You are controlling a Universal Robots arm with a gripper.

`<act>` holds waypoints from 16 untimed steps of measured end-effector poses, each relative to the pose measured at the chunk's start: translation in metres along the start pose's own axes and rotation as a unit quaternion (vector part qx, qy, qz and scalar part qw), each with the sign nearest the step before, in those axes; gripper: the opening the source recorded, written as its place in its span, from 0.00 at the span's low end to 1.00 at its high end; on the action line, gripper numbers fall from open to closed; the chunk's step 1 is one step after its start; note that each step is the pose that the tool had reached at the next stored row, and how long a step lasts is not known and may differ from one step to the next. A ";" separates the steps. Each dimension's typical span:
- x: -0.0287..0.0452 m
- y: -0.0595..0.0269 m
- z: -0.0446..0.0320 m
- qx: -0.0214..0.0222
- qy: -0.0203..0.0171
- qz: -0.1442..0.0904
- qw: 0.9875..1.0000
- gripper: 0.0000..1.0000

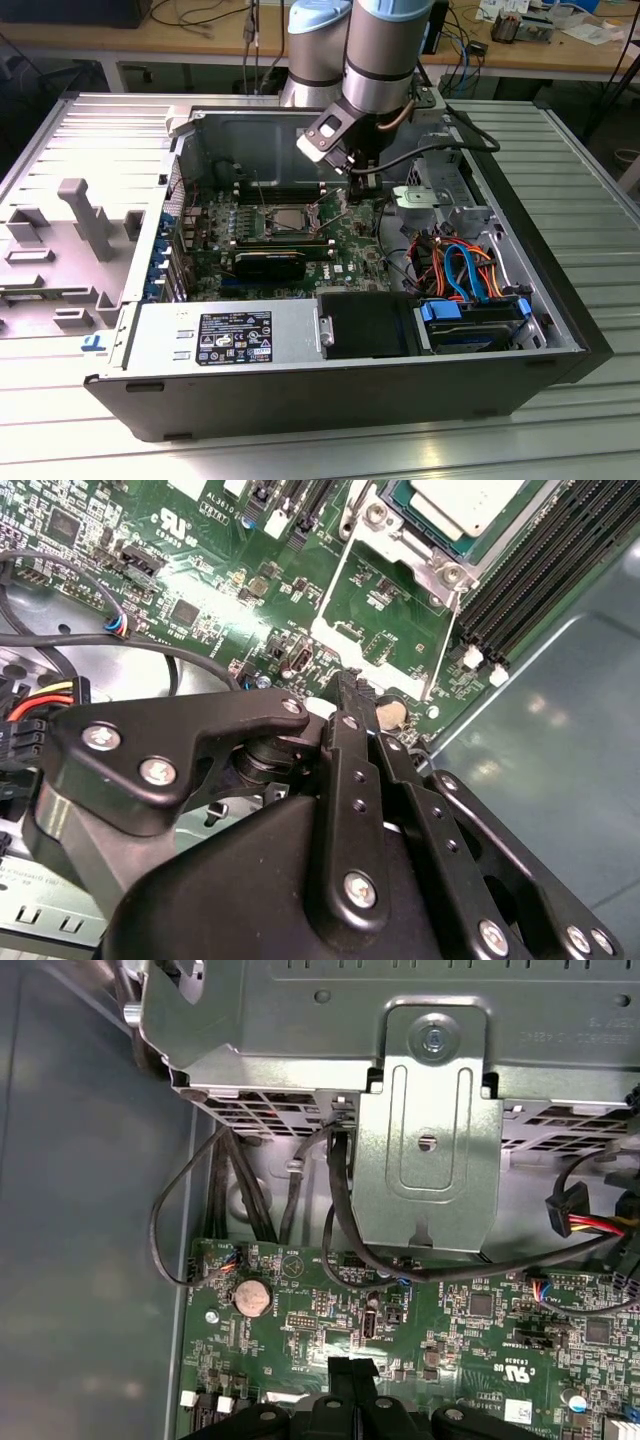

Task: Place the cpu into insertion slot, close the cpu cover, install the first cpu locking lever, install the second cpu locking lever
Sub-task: 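Close the cpu cover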

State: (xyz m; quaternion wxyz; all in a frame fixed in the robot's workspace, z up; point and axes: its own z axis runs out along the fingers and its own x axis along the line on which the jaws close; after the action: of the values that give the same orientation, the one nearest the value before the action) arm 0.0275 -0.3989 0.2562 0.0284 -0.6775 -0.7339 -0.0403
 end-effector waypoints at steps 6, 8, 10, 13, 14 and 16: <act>-0.0004 0.0010 0.0027 0.000 0.000 0.000 1.000 0.11; -0.0005 0.0014 0.0036 0.000 0.000 0.000 1.000 0.11; -0.0006 0.0017 0.0046 0.000 0.000 0.000 1.000 0.11; -0.0008 0.0021 0.0064 0.000 0.000 0.000 1.000 0.11; -0.0009 0.0023 0.0071 0.000 0.000 0.000 1.000 0.11; -0.0010 0.0028 0.0080 0.000 0.000 0.000 1.000 0.11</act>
State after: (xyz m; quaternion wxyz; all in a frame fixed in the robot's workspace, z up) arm 0.0305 -0.3989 0.2482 0.0284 -0.6775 -0.7339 -0.0402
